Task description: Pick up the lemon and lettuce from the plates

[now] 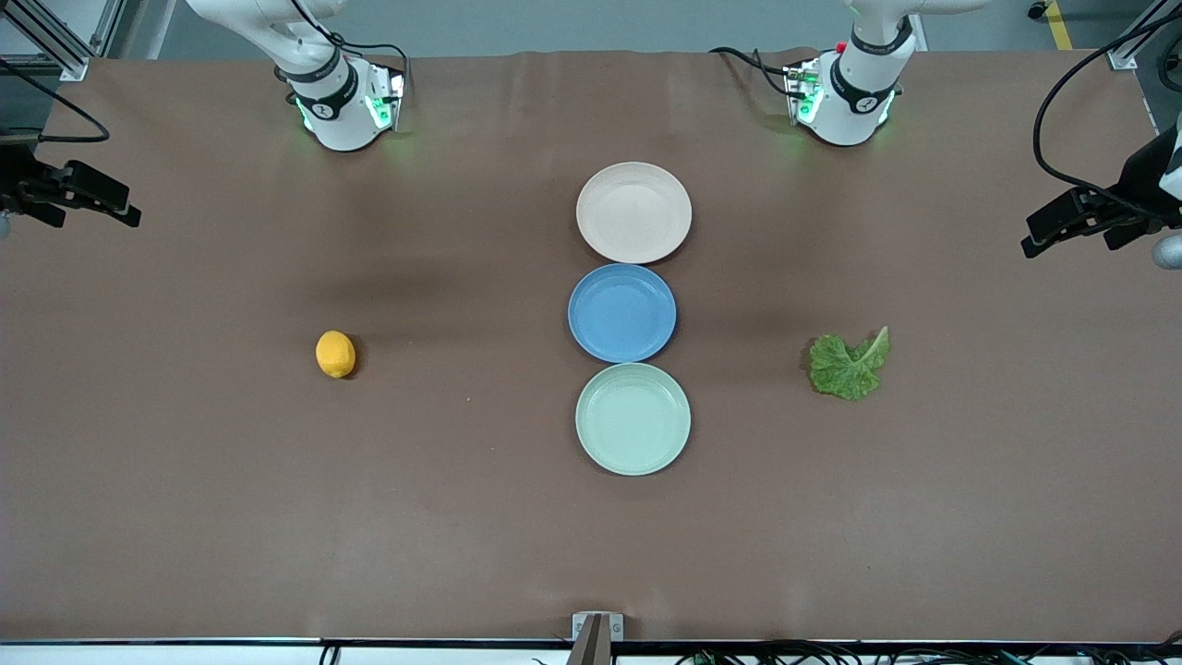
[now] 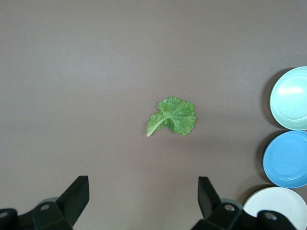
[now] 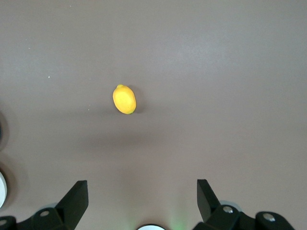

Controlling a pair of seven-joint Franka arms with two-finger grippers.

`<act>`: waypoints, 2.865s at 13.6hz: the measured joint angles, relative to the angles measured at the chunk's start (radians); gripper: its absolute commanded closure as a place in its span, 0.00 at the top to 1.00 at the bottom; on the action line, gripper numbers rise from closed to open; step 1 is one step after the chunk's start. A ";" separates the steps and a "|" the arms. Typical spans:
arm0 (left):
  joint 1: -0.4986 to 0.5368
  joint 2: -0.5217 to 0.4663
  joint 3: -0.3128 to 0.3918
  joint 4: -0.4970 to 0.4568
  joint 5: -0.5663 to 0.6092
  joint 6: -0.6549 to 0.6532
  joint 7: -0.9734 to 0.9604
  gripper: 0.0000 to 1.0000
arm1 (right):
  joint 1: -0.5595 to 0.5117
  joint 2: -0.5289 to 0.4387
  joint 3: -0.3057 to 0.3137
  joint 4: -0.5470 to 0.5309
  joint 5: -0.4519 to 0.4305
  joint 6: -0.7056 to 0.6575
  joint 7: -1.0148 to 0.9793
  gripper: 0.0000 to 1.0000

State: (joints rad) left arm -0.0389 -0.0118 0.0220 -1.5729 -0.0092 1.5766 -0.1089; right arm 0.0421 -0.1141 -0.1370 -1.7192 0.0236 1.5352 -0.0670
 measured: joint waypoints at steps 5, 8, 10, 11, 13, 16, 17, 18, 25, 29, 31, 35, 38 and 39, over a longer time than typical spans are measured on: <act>0.000 0.000 0.000 0.000 0.000 0.000 0.000 1.00 | -0.014 0.000 0.040 -0.016 -0.001 0.029 0.001 1.00; 0.000 0.000 0.000 0.003 -0.015 0.000 0.000 1.00 | -0.036 0.000 0.065 -0.016 -0.001 0.038 0.001 1.00; 0.000 -0.001 0.000 0.009 -0.016 0.000 0.000 1.00 | -0.047 -0.001 0.081 -0.016 -0.001 0.040 0.001 1.00; 0.000 -0.002 0.000 0.012 -0.016 0.000 0.000 1.00 | -0.051 -0.001 0.085 -0.016 -0.001 0.041 0.001 1.00; 0.001 -0.003 0.001 0.014 -0.016 0.000 0.000 1.00 | -0.054 -0.001 0.086 -0.016 -0.001 0.041 0.001 1.00; 0.000 -0.003 -0.002 0.014 -0.016 -0.001 0.000 1.00 | -0.055 -0.001 0.087 -0.016 -0.001 0.042 0.001 1.00; -0.001 -0.003 -0.004 0.014 -0.016 -0.003 0.000 1.00 | -0.055 -0.001 0.087 -0.016 -0.001 0.044 0.001 1.00; -0.002 -0.003 -0.004 0.014 -0.016 -0.003 0.000 1.00 | -0.055 -0.001 0.088 -0.016 -0.001 0.049 0.001 1.00; 0.000 -0.003 -0.003 0.016 -0.016 -0.004 0.047 1.00 | -0.056 0.000 0.089 -0.004 -0.001 0.079 0.001 1.00; 0.001 -0.003 -0.001 0.015 -0.016 -0.004 0.048 1.00 | -0.056 0.019 0.090 0.000 -0.001 0.080 0.001 1.00; 0.000 -0.003 -0.001 0.015 -0.016 -0.004 0.048 1.00 | -0.056 0.027 0.090 0.002 -0.001 0.080 0.001 1.00; -0.004 -0.001 -0.004 0.015 -0.016 -0.004 0.049 1.00 | -0.056 0.030 0.091 0.008 -0.001 0.083 0.001 1.00; -0.006 -0.001 -0.005 0.015 -0.016 -0.004 0.049 1.00 | -0.056 0.031 0.091 0.008 -0.001 0.089 0.001 1.00; -0.007 -0.001 -0.005 0.015 -0.016 -0.004 0.049 1.00 | -0.056 0.031 0.092 0.008 -0.001 0.091 0.001 1.00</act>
State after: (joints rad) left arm -0.0455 -0.0123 0.0173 -1.5574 -0.0256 1.5728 -0.0595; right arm -0.0136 -0.0836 -0.0453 -1.7113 0.0228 1.6264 -0.0659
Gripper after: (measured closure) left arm 0.000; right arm 0.000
